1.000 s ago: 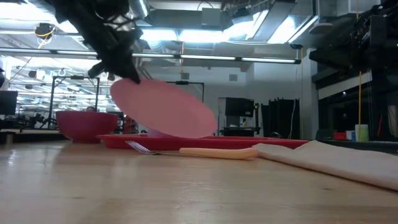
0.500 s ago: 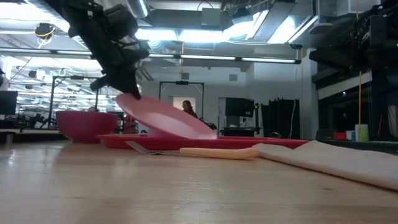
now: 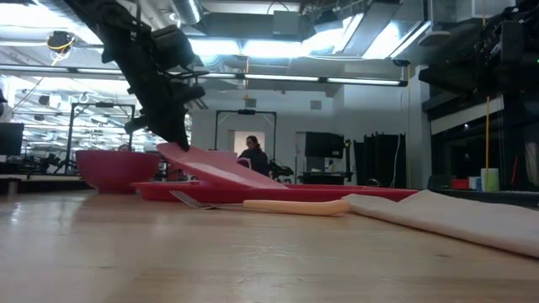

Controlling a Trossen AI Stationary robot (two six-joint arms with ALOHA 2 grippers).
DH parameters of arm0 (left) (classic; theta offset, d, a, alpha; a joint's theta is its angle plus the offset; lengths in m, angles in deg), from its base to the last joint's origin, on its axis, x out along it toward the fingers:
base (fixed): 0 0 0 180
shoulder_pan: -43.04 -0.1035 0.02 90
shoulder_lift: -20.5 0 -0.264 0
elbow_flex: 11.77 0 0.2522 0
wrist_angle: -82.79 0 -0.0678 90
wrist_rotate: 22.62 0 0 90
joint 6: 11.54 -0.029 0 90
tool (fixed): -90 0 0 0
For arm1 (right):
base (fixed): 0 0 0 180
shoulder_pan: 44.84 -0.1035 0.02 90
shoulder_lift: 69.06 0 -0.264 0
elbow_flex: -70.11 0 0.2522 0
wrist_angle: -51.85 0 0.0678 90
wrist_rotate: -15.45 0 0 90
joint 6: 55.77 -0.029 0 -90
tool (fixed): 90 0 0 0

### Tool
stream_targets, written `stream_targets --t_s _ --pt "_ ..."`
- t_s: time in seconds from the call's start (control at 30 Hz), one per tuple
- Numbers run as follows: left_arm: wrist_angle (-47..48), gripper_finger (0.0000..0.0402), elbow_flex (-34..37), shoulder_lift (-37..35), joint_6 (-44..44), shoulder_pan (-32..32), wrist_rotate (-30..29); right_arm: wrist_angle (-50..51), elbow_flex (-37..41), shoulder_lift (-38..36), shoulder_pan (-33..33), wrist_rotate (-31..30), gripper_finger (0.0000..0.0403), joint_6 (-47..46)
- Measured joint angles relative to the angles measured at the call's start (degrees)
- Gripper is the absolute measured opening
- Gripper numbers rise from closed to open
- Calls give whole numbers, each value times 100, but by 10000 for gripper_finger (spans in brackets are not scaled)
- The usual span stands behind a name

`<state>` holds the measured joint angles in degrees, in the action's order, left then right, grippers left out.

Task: Set up tray
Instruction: Put the pink plate on the bottom of the pink mug on the red serving tray, then put the purple bowl on the pink plate on the red serving tray

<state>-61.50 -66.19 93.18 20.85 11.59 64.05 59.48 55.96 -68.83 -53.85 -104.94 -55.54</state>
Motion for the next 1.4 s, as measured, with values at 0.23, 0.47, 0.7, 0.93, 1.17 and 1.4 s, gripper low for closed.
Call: stream_targets --t_s 0.23,0.47,0.7,0.93,1.17,1.4 --pt "-18 3 0 -1 -285 -184 -147 0 1 1 0 1 42 -1" --pt "37 4 0 -1 -363 -218 -167 0 0 2 0 1 42 0" --pt "19 20 0 -1 -681 -216 -191 0 1 1 0 0 42 -1" --pt "36 44 0 -1 -698 -213 -211 2 2 2 0 2 42 -2" --pt "99 77 0 -1 -709 -192 -438 2 1 1 2 1 42 -4" --pt "103 107 0 -1 -934 -192 -438 2 1 1 0 2 42 -4"
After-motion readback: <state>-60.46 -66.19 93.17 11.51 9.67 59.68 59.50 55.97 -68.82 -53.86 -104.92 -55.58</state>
